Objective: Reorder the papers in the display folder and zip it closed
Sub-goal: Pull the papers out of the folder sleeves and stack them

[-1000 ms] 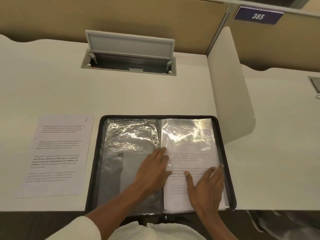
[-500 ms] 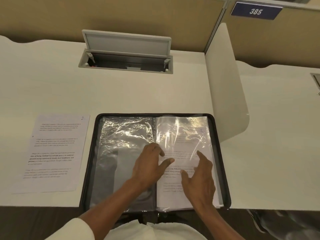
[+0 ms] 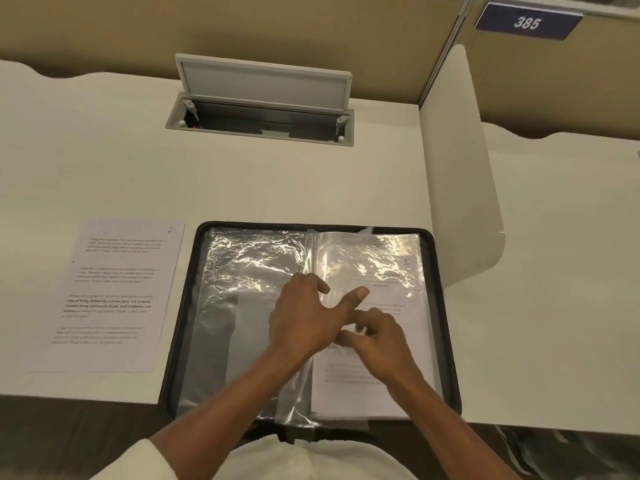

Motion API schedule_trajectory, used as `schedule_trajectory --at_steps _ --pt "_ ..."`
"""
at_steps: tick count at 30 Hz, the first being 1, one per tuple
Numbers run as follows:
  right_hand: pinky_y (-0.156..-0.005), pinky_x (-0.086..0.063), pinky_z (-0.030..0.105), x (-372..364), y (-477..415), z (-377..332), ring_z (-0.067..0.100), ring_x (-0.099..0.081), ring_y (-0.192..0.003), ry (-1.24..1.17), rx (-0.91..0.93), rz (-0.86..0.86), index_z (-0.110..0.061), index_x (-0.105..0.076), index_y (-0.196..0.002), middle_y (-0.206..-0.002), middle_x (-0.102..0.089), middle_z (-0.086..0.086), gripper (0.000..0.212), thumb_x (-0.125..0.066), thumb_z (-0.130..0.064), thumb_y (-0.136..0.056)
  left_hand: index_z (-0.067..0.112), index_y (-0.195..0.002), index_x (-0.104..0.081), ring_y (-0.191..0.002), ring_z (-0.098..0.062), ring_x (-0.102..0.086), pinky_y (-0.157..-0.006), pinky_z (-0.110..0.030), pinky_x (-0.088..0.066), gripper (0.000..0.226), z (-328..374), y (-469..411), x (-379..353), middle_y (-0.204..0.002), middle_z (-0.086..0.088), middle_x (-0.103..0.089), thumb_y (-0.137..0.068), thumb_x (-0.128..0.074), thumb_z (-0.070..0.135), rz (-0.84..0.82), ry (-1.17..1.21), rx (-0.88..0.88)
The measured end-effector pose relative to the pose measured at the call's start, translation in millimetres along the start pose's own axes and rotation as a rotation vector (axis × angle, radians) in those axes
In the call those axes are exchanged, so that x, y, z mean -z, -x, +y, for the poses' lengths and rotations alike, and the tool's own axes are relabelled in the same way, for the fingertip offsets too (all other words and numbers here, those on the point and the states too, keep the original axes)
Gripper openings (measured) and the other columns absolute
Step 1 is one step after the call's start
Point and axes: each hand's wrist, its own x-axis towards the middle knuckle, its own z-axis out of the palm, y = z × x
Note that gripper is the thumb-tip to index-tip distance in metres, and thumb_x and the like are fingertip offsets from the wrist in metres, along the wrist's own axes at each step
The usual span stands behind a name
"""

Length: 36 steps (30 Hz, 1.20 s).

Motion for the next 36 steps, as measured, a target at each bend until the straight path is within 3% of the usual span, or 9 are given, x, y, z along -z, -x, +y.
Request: schedule_trajectory --at_steps 3,6,8,14,20,26,29,31,36 --pt "-0.101 -0.044 0.034 -14.6 2.1 -14.0 0.008 -0.052 -0.123 -0.065 0.174 -0.193 -0.049 -0.075 -0.109 -0.129 -0.061 -0.017 0.041 -0.084 -0.049 -0.069 0.029 -0.108 -0.063 -0.096 -0.010 -0.064 -0.085 -0.039 -0.055 0.073 4.1 3.1 13.4 -0.106 0.016 -0.061 -0.078 -0.054 0.094 0.046 -0.079 0.033" --pt "-0.106 -0.048 0.039 -27.8 1.4 -25.3 0.010 -0.057 -0.127 -0.146 0.278 -0.376 -0.059 -0.069 -0.116 -0.135 -0.063 -0.020 0.046 -0.081 -0.045 -0.074 0.027 -0.103 -0.069 -0.083 -0.010 -0.068 -0.080 -0.037 -0.058 0.029 -4.8 -2.0 28.4 -0.097 0.016 -0.071 -0.097 -0.066 0.055 0.115 -0.127 0.034" --pt "-0.106 -0.050 0.042 -36.3 -0.6 -28.2 0.010 -0.060 -0.126 -0.159 0.306 -0.412 -0.050 -0.068 -0.127 -0.136 -0.065 -0.019 0.048 -0.082 -0.038 -0.083 0.028 -0.100 -0.072 -0.077 -0.009 -0.069 -0.074 -0.035 -0.057 0.009 -16.8 -8.4 40.8 -0.093 0.012 -0.075 -0.101 -0.064 0.033 0.159 -0.153 0.054" --pt "-0.100 -0.056 0.031 -42.4 -18.4 -15.3 0.000 -0.060 -0.120 0.072 0.339 -0.307 -0.042 -0.066 -0.132 -0.133 -0.063 -0.021 0.053 -0.080 -0.057 -0.083 0.027 -0.087 -0.075 -0.078 -0.024 -0.066 -0.074 -0.038 -0.056 0.018 -59.5 -36.4 88.1 -0.083 0.003 -0.071 -0.100 -0.070 0.039 0.283 -0.281 0.237" --pt "-0.084 -0.053 0.029 -17.7 -62.9 17.2 0.005 -0.059 -0.099 0.373 0.427 -0.078 -0.030 -0.073 -0.110 -0.104 -0.064 -0.015 0.024 -0.079 -0.040 -0.090 0.027 -0.086 -0.080 -0.088 -0.032 -0.073 -0.075 -0.038 -0.057 0.021 -97.8 -53.0 97.2 -0.093 -0.004 -0.077 -0.090 -0.082 0.048 0.210 -0.283 0.374" --pt "-0.092 -0.043 0.026 25.1 -103.7 20.1 0.004 -0.042 -0.114 0.600 0.353 0.067 -0.028 -0.067 -0.124 -0.127 -0.051 -0.009 0.037 -0.081 -0.033 -0.089 0.015 -0.096 -0.076 -0.085 -0.031 -0.071 -0.072 -0.035 -0.052 0.045 -117.1 -63.5 82.5 -0.095 -0.007 -0.075 -0.080 -0.088 0.055 0.207 -0.305 0.475" --pt "-0.111 -0.041 0.038 53.0 -126.3 20.6 0.016 -0.042 -0.132 0.648 0.328 0.114 -0.026 -0.063 -0.134 -0.140 -0.050 -0.003 0.053 -0.083 -0.038 -0.087 0.008 -0.120 -0.062 -0.099 -0.037 -0.072 -0.076 -0.041 -0.053 0.070 -119.6 -65.3 75.7 -0.108 -0.013 -0.072 -0.079 -0.088 0.058 0.275 -0.413 0.445" --pt "-0.112 -0.038 0.043 66.6 -139.0 24.1 0.022 -0.044 -0.134 0.691 0.336 0.127 -0.028 -0.061 -0.132 -0.140 -0.052 -0.003 0.057 -0.084 -0.045 -0.083 0.005 -0.132 -0.048 -0.105 -0.038 -0.070 -0.079 -0.045 -0.053 0.077 -118.7 -65.8 67.4 -0.118 -0.015 -0.067 -0.082 -0.089 0.046 0.328 -0.515 0.364" --pt "-0.109 -0.036 0.050 83.2 -154.4 22.4 0.026 -0.047 -0.130 0.821 0.345 0.151 -0.033 -0.060 -0.125 -0.132 -0.057 -0.004 0.056 -0.079 -0.062 -0.080 0.004 -0.133 -0.056 -0.120 -0.036 -0.058 -0.091 -0.044 -0.054 0.054 -99.0 -69.4 41.8 -0.134 -0.022 -0.058 -0.086 -0.079 0.019 0.337 -0.830 0.134"
